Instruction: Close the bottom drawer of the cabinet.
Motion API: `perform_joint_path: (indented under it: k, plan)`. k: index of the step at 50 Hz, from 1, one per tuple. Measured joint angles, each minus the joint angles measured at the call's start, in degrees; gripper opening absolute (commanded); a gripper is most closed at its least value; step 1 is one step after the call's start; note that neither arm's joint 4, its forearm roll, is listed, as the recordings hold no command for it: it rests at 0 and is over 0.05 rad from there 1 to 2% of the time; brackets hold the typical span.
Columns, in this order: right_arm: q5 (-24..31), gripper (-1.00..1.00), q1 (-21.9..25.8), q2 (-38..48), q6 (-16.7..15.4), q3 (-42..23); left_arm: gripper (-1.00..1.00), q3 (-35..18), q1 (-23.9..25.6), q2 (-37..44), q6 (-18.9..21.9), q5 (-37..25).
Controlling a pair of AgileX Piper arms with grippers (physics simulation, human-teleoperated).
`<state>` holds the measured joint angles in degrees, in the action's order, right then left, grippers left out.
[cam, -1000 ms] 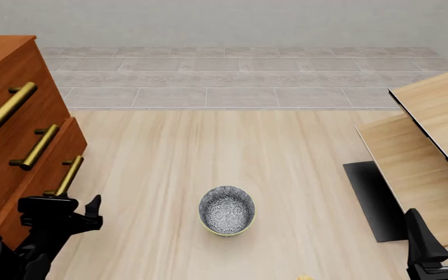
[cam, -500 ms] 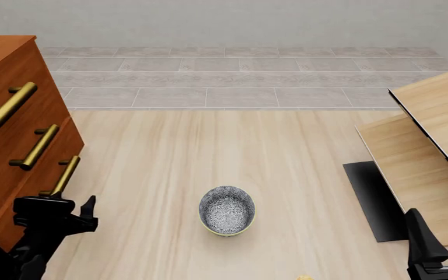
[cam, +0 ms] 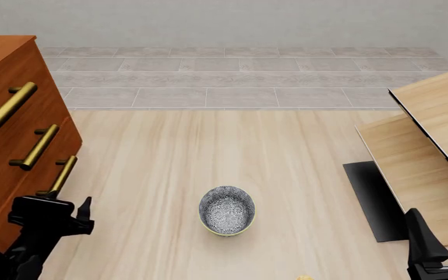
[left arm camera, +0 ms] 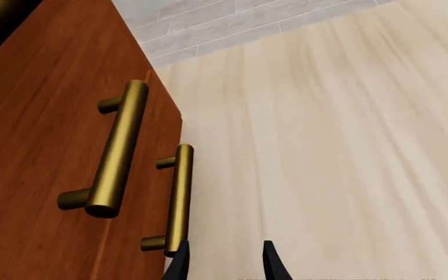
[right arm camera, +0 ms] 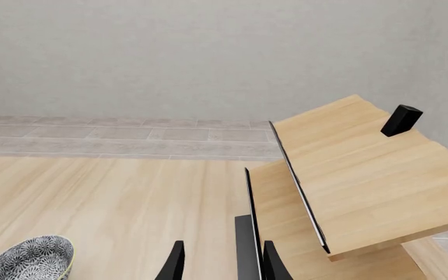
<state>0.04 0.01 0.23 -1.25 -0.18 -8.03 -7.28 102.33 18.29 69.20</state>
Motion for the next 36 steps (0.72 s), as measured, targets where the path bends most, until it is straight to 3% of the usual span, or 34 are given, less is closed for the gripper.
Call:
perform_joint_path:
  k: [36]
  plan:
    - [-0.07,1.0,0.45,0.52,-0.25,-0.1,1.0,-0.41,-2.79,-0.22,11.81,0.06]
